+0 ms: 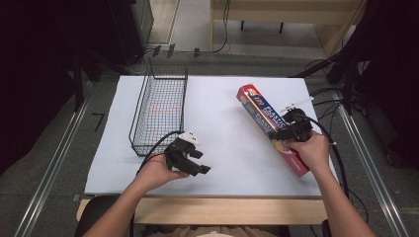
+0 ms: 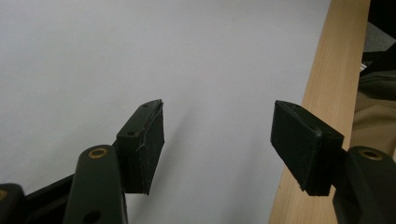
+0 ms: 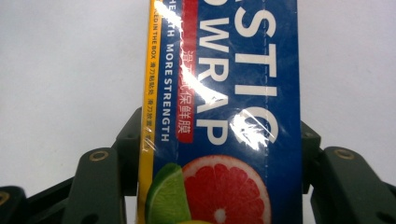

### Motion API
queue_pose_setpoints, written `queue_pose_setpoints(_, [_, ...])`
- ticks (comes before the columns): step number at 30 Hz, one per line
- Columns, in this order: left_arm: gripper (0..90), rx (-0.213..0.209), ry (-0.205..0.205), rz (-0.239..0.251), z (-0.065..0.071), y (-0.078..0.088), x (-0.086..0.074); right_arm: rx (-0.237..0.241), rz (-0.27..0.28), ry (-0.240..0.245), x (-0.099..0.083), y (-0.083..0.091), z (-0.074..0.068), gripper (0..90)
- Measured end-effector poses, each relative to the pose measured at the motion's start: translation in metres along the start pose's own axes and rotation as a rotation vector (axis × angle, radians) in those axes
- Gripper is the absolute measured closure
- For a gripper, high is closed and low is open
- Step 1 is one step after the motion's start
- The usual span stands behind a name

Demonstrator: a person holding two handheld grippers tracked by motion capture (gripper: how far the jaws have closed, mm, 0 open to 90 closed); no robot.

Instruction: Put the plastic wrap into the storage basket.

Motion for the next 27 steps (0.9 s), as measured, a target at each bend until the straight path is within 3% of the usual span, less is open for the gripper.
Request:
queue_pose_setpoints(5, [35.3,0.009,0.000,0.008,0.001,0.001,0.001,0.043,-0.026,0.068,-0.008,0.000,-0.011,41.6])
queue_pose_setpoints(13, [35.3,0.014,-0.025,0.002,0.002,0.002,0.001,0.081,-0.045,0.107,-0.019,0.005,-0.019,41.6])
queue_pose_setpoints(27, [35.3,0.026,-0.055,0.017,0.004,0.007,0.006,0.167,-0.094,0.285,-0.037,0.010,-0.046,41.6])
Point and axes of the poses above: each handheld gripper's, and its own axes: y roughly backward along the jaws, x roughly out of its top, z roughly to its right, the point moved 9 cm from there along -y, roughly forward along the jaws, and after that the axes turned 11 degrees about -y, right-handed, at the moved point
